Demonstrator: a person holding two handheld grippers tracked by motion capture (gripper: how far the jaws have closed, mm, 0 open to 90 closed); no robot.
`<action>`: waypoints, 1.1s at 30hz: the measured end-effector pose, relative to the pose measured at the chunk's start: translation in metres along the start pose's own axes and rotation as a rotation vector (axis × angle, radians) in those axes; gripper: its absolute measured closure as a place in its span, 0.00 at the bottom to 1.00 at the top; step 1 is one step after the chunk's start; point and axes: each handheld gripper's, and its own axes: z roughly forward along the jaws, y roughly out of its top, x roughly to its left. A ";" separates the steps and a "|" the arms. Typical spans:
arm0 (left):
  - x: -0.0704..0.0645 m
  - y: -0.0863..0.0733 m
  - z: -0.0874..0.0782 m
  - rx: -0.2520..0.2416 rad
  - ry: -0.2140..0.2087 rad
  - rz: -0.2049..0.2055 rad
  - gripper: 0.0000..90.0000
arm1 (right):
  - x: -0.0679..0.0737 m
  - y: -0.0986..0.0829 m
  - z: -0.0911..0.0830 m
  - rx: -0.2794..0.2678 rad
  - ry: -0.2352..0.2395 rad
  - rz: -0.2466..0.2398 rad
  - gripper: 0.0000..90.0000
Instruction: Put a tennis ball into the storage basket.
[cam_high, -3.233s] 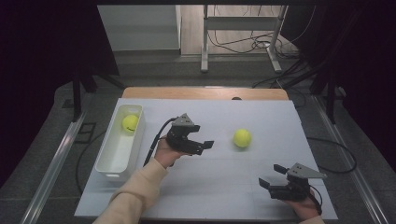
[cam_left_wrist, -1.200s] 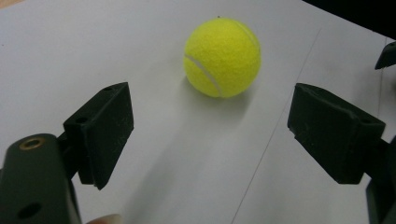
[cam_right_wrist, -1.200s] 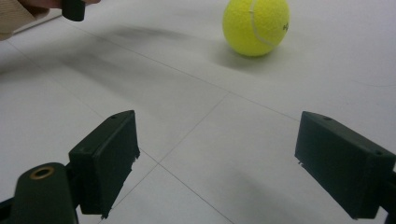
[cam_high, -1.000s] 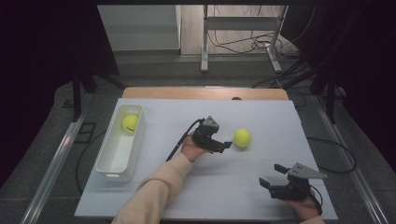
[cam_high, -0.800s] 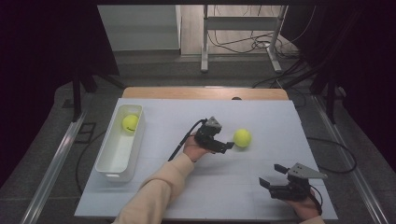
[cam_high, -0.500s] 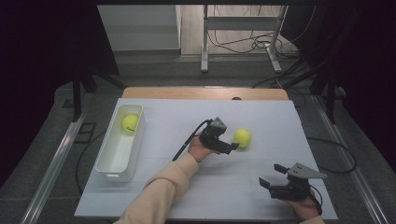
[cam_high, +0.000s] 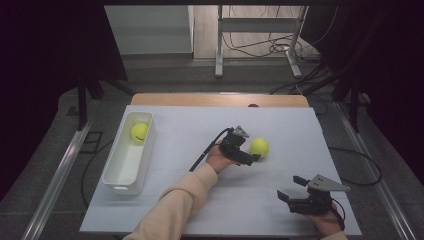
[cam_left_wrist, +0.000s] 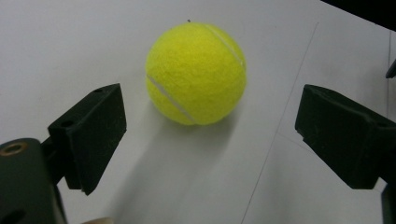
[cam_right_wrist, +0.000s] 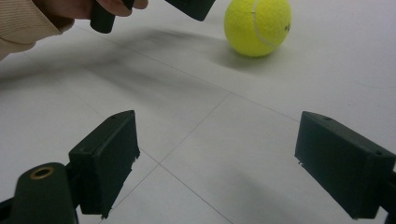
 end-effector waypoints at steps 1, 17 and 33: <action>0.000 0.001 0.001 0.002 0.001 -0.001 0.10 | 0.000 0.000 0.000 0.000 0.000 0.000 0.15; 0.006 0.012 0.024 0.047 0.024 -0.009 0.09 | 0.000 0.000 0.000 0.002 0.002 0.001 0.15; 0.014 0.019 0.046 0.078 0.013 -0.033 0.11 | 0.000 0.000 0.000 0.000 0.005 0.004 0.15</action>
